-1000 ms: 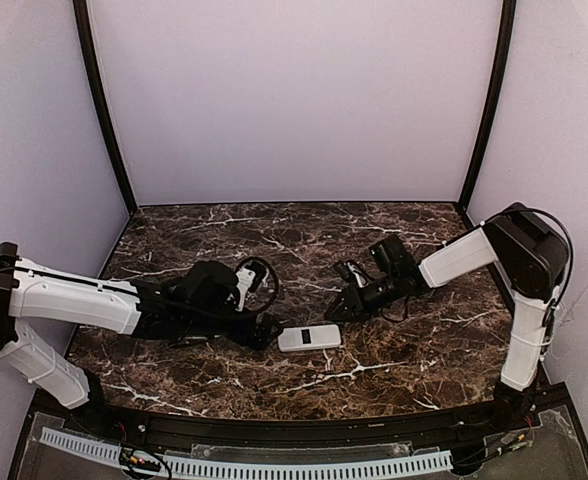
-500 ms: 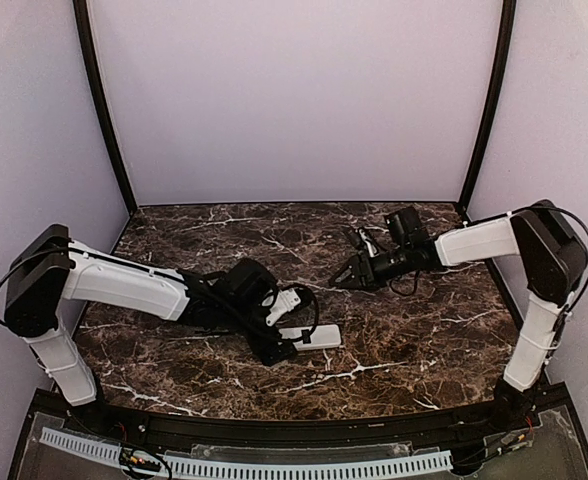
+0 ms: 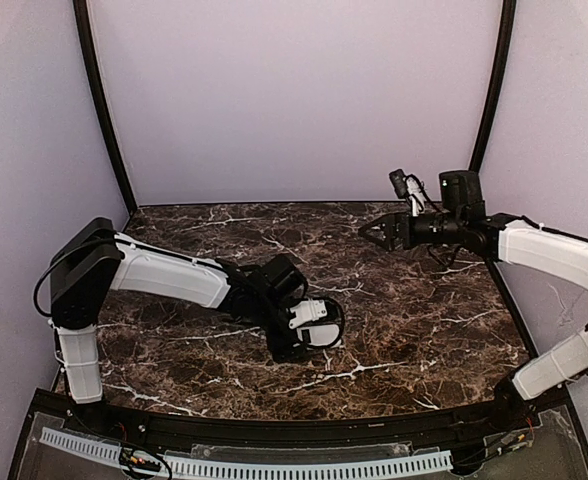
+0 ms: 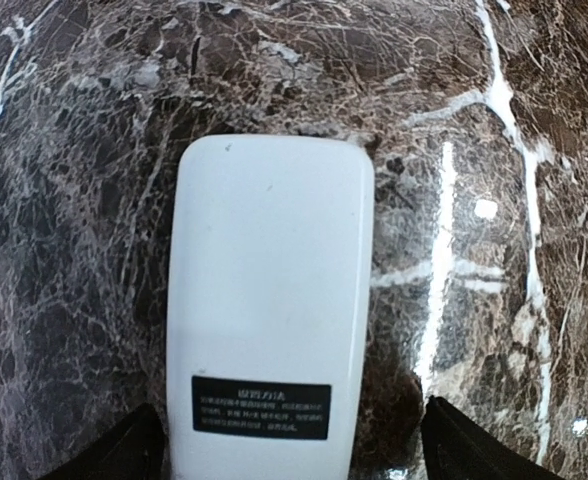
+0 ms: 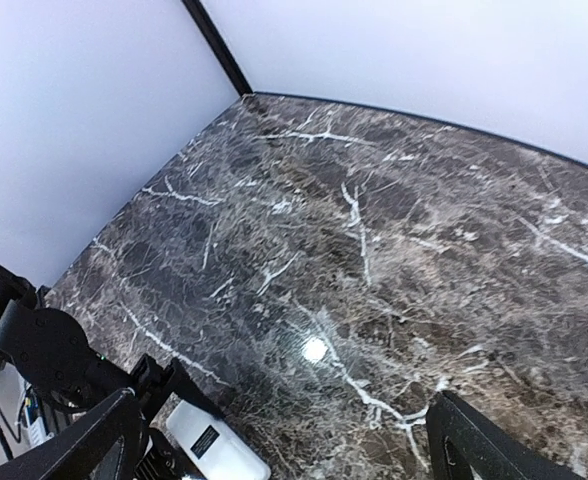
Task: Load the batteries into the remote control
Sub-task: Pick up the remote control from the center of the board.
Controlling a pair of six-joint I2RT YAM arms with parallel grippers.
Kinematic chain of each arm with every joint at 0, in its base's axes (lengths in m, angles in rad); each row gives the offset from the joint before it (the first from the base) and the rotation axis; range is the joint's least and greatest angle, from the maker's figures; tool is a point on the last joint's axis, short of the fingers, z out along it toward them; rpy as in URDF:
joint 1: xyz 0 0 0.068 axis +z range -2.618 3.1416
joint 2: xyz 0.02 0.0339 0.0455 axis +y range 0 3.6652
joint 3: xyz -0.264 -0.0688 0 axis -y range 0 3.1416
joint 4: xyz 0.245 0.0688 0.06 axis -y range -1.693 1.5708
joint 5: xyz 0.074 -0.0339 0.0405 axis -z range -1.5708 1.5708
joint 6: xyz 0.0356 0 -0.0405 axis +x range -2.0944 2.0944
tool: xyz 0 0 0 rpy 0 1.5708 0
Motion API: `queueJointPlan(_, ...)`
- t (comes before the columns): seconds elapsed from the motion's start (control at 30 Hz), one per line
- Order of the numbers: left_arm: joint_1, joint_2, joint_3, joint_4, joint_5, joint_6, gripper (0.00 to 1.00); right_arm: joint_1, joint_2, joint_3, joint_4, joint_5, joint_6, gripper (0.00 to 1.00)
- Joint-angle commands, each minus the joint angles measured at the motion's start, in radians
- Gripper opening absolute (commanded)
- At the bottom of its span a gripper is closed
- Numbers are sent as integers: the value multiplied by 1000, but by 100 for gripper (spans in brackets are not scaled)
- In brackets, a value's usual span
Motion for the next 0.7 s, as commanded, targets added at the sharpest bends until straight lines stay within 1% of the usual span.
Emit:
queueJointPlan(0.0,17,28,60,-100,85,32,87,-11,-89,-38,22,220,11,99)
queueJointPlan(0.2,32,66,82,-146,138,32,67,-16,-134,-70,38,196,11,99)
queueJointPlan(0.27,38,70,86,-157,144,29,58,-16,-178,-123,105,173,8,99)
queueJointPlan(0.4,46,67,105,-174,133,10,48,-16,-333,-298,291,123,32,99)
queueJointPlan(0.5,51,23,119,-147,166,-13,45,-16,-408,-335,299,82,34,99)
queueJointPlan(0.6,55,-41,134,-110,225,-45,43,-16,-420,-331,285,-46,-15,98)
queueJointPlan(0.67,58,-96,159,-88,268,-63,43,-16,-427,-332,309,-136,-26,99)
